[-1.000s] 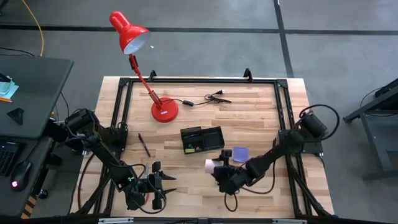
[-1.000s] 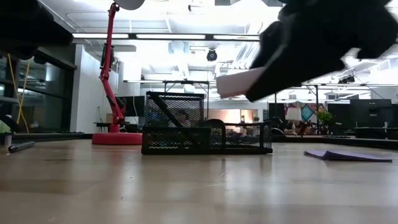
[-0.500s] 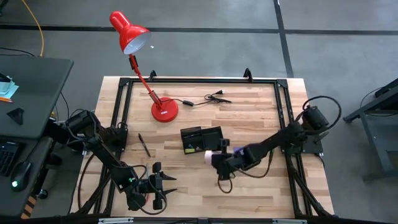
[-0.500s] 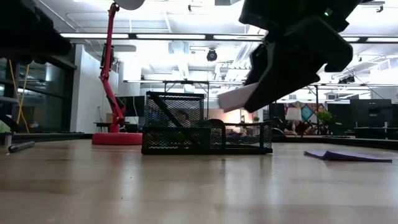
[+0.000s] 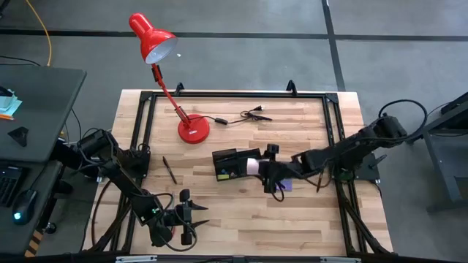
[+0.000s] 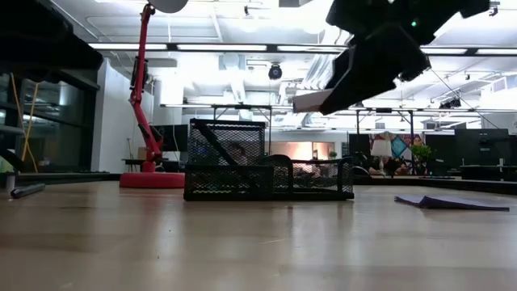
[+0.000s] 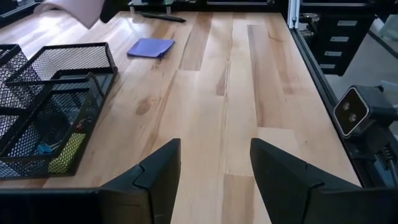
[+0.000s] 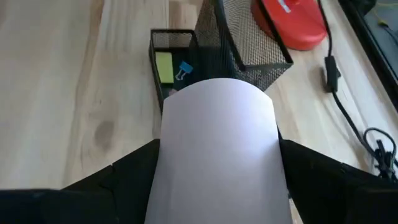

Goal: Pick and place office supplies into organizer
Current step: Put the pink sticky notes into the black desk organizer

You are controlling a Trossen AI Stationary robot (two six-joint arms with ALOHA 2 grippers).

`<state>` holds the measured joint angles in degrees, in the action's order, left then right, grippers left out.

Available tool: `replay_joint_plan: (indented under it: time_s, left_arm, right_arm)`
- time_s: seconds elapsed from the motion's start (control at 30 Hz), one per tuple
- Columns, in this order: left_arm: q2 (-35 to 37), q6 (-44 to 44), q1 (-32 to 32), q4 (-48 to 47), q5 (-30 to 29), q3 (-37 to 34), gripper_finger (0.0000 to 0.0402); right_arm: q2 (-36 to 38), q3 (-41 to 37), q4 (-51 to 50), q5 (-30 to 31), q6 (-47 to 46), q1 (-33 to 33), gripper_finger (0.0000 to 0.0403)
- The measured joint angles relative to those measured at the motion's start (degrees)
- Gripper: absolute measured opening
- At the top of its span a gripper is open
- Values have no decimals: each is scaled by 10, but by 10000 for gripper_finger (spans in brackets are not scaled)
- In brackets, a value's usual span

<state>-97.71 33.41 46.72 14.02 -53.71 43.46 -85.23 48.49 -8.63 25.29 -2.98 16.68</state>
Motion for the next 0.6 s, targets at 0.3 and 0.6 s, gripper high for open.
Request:
replay_joint_plan:
  time_s: [0.3, 0.6]
  left_arm:
    - [0, -13, 2, 9, 4, 0, 184]
    - [0, -13, 2, 18, 21, 0, 184]
  right_arm:
    - [-2, -14, 51, -111, 58, -89, 300]
    - [-25, -14, 47, -140, 65, -117, 300]
